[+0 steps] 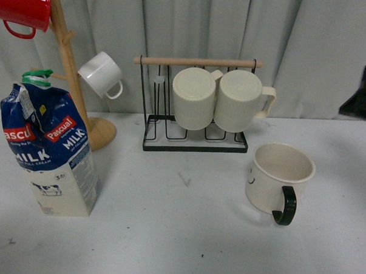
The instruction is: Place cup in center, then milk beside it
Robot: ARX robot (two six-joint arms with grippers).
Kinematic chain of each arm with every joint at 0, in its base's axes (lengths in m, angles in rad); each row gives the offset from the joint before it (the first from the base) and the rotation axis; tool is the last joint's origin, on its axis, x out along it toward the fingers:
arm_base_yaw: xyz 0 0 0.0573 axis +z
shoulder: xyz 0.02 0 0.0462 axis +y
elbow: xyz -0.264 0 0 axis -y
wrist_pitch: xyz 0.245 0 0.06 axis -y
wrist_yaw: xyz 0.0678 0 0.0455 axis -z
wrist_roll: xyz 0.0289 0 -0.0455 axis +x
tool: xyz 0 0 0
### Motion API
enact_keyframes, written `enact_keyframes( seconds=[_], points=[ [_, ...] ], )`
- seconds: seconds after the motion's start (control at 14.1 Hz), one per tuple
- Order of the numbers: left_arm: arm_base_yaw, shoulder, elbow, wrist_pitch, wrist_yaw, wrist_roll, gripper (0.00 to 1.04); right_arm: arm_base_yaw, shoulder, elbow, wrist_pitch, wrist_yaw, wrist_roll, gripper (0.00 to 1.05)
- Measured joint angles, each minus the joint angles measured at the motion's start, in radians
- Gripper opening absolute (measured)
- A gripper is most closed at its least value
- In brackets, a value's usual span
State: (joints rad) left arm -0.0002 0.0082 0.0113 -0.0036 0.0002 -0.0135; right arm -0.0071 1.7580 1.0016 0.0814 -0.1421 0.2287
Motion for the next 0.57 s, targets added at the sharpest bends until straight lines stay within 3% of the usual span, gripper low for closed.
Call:
enact_keyframes(
  seconds=[0.21,0.57],
  points=[
    [0.000,0.000,0.000,0.000,0.000,0.000,0.98,0.057,0.168,0.203,-0.181,-0.005,0.018,0.98],
    [0.000,0.000,0.000,0.000,0.000,0.000,0.98,0.119,0.302,0.296,-0.320,0.015,0.040,0.98]
  ],
)
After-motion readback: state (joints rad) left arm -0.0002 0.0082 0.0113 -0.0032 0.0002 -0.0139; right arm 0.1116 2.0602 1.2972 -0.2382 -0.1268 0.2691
